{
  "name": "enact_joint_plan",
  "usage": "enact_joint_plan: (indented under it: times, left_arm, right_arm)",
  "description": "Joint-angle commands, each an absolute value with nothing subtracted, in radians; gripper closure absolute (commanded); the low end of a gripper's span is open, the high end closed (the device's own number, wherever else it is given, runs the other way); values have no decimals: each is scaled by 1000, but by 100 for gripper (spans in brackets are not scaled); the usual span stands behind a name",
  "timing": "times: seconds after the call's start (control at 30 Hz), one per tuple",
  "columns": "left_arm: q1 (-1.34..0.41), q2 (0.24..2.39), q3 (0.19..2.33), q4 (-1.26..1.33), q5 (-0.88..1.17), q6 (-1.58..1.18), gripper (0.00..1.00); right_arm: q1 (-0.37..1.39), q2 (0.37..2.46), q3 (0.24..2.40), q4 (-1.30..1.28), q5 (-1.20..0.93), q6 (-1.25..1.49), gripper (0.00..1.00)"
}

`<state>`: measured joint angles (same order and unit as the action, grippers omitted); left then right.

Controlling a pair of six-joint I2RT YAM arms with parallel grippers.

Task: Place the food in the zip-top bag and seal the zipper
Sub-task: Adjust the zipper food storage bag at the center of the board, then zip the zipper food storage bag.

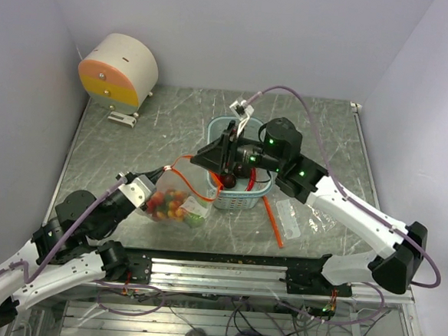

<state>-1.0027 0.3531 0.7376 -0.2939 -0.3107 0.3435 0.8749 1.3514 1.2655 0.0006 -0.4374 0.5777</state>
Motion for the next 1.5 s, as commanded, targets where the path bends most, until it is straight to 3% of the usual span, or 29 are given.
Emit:
enact_joint_plan:
  times: [0.0, 0.17, 0.47, 0.93, 1.47]
  left_arm:
    - [-1001, 337, 763, -302, -323, 307, 93]
    - [-1001, 346, 799, -361, -270, 263, 93]
    - [-1001, 389, 947, -482, -288, 158, 93]
    - [-1001, 351, 956, -482, -280, 153, 93]
    - [-1001, 343, 952, -482, -261, 144, 93]
  right_arm:
    - [879, 1267, 1197, 142, -488, 336, 49]
    - [915, 1266, 1154, 242, -599, 163, 47]
    - [987, 1402, 1261, 307, -768, 35, 54]
    - [1032, 1492, 1375, 299, -768, 11, 56]
    - [1039, 1550, 1406, 292, -705, 3, 65]
